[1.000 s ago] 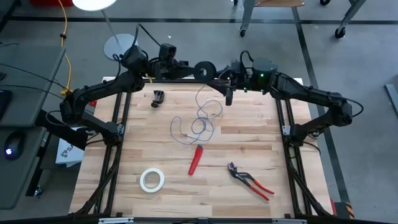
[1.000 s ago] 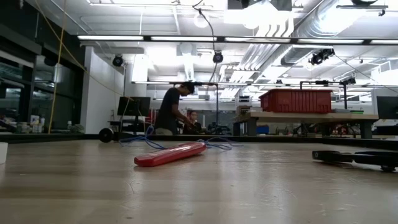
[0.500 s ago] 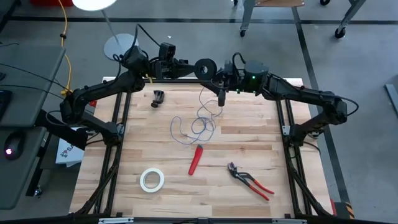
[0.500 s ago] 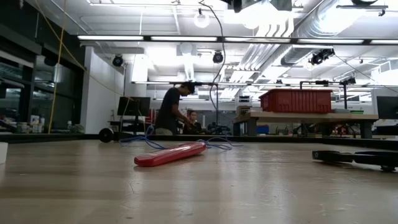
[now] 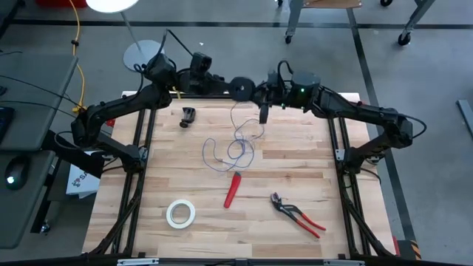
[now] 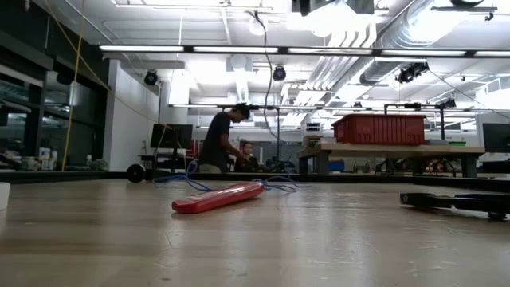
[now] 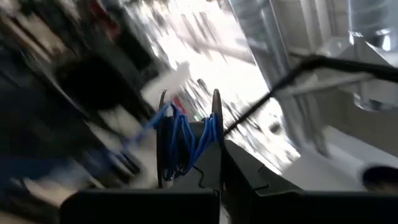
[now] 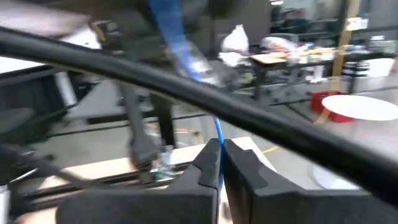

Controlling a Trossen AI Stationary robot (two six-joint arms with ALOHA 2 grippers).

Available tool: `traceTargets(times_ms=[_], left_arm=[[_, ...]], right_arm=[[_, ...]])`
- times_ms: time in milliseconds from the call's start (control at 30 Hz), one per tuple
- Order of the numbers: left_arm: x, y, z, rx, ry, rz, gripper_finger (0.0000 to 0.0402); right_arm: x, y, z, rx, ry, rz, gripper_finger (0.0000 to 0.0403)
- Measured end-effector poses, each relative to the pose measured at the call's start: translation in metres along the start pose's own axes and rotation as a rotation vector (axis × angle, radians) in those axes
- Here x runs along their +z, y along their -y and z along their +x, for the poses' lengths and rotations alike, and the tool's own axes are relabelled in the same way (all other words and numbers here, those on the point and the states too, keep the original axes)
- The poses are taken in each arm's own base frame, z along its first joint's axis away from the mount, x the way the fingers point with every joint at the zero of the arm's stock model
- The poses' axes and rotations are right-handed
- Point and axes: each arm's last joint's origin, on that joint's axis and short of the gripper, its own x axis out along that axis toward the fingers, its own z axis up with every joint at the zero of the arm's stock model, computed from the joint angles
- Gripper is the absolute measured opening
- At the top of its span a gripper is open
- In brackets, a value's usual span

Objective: Coil cords
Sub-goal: Uncoil the blue wire cable from the black spool

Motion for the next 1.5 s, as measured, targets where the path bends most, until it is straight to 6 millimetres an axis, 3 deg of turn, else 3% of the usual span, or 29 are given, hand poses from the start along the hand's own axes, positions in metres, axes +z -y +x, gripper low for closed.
traceTargets(times_ms=[167, 333, 467, 633, 733, 900, 1100, 1200, 1333, 1500], left_arm=[[-0.012, 0.003, 0.004, -0.015, -0.148, -0.082, 0.0], [-0.019, 0.004, -0.015, 0.17, -0.204, -0.035, 0.0], [-0.01, 0.004, -0.038, 0.363, -0.1, 0.09, 0.0], [0.017, 0.014, -0.05, 0.381, 0.142, 0.279, 0.0], [0.029, 0.021, -0.05, 0.319, 0.28, 0.332, 0.0], [0.032, 0.029, -0.041, 0.133, 0.344, 0.21, 0.0], [0.015, 0.042, -0.024, -0.025, 0.217, 0.051, 0.0], [0.004, 0.042, -0.017, -0.052, 0.076, -0.038, 0.0], [-0.013, 0.04, -0.017, 0.072, -0.049, -0.118, 0.0], [-0.026, 0.029, -0.046, 0.393, -0.126, -0.091, 0.0]], right_arm=[[0.014, 0.02, -0.007, -0.065, 0.037, -0.011, 0.0001], [0.04, 0.026, -0.03, -0.092, 0.005, -0.068, 0.0001], [0.049, 0.022, -0.046, -0.067, -0.101, -0.064, 0.0001], [0.048, 0.004, -0.047, 0.065, -0.159, -0.022, 0.0], [0.038, -0.005, -0.04, 0.099, -0.188, -0.01, 0.0], [0.023, -0.009, -0.011, 0.096, -0.168, -0.017, 0.0], [0.005, 0.012, 0.031, 0.022, -0.1, -0.027, 0.0], [0.004, 0.032, 0.037, -0.029, -0.051, -0.028, 0.0], [0.014, 0.057, 0.024, -0.097, -0.014, -0.007, 0.0], [0.04, 0.065, -0.021, -0.156, -0.007, -0.026, 0.0]])
